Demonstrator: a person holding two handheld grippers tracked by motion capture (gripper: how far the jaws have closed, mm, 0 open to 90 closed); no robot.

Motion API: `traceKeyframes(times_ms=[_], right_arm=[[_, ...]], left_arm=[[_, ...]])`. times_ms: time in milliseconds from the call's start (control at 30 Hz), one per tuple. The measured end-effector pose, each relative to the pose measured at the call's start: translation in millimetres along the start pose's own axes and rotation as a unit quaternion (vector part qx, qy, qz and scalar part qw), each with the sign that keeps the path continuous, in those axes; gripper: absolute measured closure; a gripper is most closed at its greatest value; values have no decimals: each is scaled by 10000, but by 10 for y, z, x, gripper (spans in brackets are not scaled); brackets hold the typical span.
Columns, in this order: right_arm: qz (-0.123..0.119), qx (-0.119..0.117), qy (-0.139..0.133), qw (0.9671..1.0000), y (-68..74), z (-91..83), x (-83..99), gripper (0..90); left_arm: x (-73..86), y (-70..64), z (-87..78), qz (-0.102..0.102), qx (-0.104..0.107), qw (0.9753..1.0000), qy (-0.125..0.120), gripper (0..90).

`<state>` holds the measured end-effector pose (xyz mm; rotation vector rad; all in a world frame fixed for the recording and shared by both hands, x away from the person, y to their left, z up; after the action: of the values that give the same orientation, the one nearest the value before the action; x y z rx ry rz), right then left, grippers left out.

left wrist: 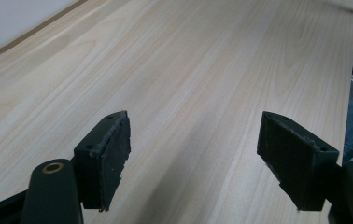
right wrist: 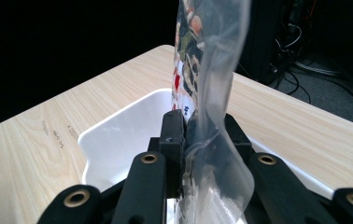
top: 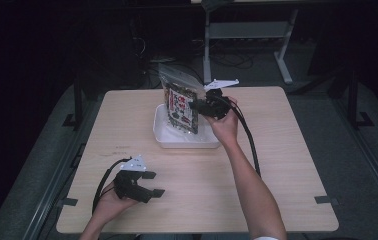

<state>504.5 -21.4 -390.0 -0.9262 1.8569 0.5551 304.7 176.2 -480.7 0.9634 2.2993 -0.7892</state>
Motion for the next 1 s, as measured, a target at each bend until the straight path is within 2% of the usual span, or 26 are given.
traceKeyframes(times_ms=[500,800,1000], right_arm=[[118,-6,-62,9999,-24,-18,16,724],[246,-64,-107,9996,-44,-61,31,586],[331,-110,-135,9993,-48,-128,64,542]], left_arm=[[0,1,1,0,-1,10000,1,251],[-1,6,-7,12,-6,10000,-13,251],[0,6,-3,26,-26,10000,5,250]])
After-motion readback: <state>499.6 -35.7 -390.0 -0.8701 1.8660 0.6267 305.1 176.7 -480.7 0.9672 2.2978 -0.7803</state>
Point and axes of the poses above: each handheld gripper's, and its own axes: z roughly forward along the jaws, x roughly out of its underside, y roughly to its left, the point moved 7 cm from there along z, roughly forward along the jaws, and after that the axes turned 11 degrees about -z, right-handed, at the moved point
